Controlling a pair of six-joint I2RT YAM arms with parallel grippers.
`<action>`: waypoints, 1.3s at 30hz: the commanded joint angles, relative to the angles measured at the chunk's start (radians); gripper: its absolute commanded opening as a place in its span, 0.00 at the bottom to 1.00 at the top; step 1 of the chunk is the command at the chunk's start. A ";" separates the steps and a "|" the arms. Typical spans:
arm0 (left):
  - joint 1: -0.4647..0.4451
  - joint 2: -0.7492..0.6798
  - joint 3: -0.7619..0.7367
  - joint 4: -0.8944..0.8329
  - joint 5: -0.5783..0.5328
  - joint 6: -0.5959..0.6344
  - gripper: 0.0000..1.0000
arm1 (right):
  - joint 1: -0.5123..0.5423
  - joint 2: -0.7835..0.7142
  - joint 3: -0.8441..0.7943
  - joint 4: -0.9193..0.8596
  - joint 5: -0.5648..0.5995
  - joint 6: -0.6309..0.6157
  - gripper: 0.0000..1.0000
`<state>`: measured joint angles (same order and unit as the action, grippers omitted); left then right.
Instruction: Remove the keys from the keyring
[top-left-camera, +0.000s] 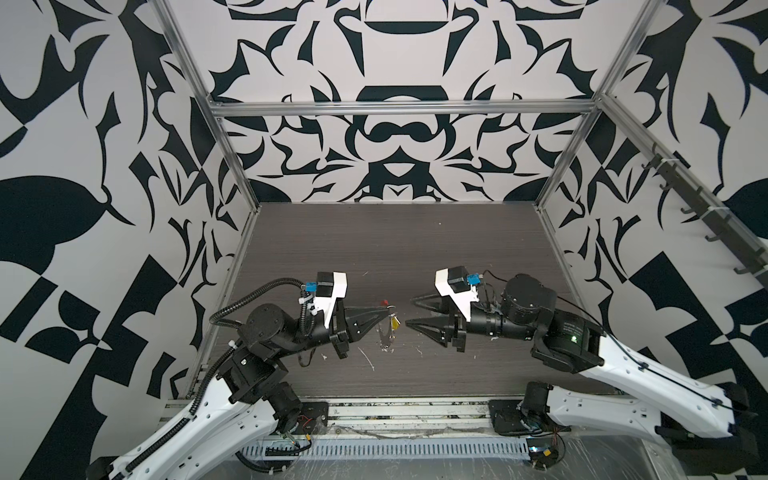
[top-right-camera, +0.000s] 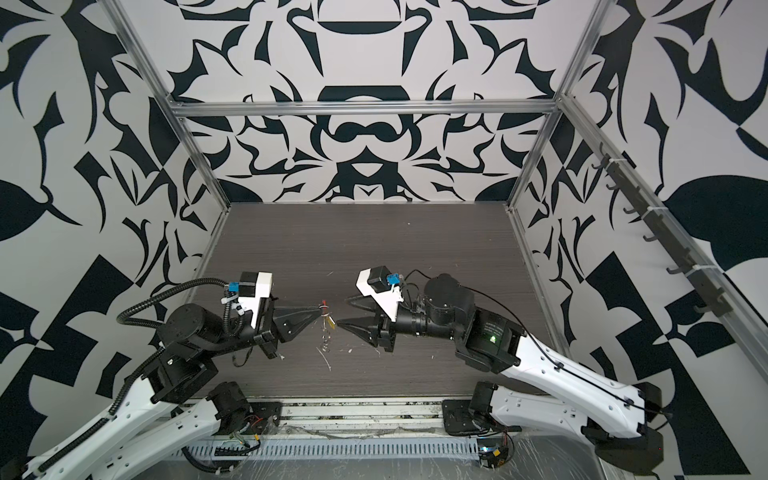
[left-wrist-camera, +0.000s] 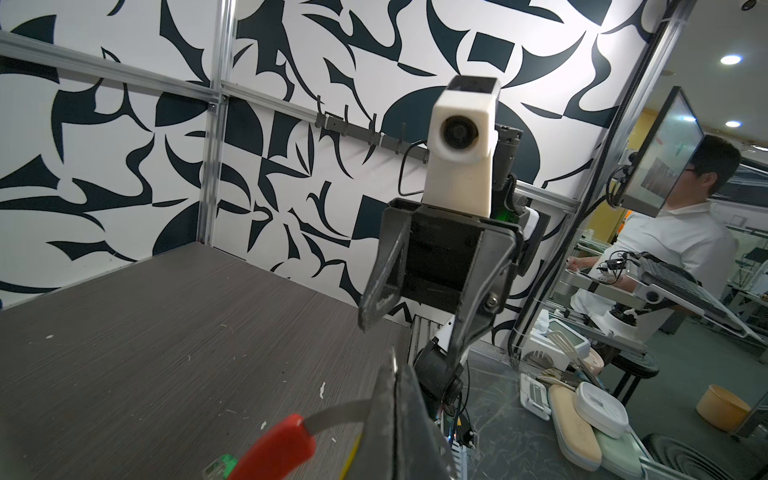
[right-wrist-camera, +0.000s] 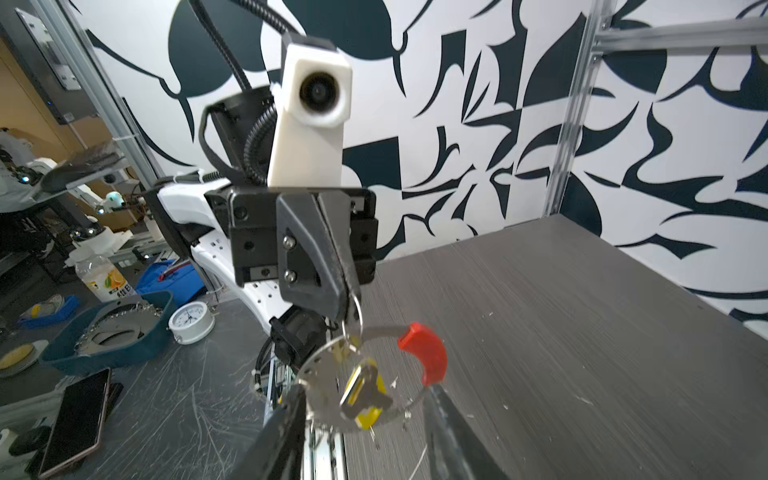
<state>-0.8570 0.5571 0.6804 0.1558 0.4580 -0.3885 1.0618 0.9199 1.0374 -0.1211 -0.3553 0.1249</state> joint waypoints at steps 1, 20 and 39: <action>0.001 -0.013 0.004 0.048 0.028 -0.004 0.00 | -0.011 0.029 0.034 0.122 -0.060 0.033 0.51; 0.001 -0.021 -0.020 0.072 0.022 -0.006 0.00 | -0.126 0.108 -0.016 0.285 -0.365 0.217 0.43; 0.001 -0.038 -0.031 0.062 -0.026 -0.006 0.00 | -0.125 0.132 -0.040 0.328 -0.397 0.264 0.04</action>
<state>-0.8570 0.5289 0.6579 0.1825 0.4377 -0.3931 0.9363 1.0554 0.9894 0.1558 -0.7410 0.3820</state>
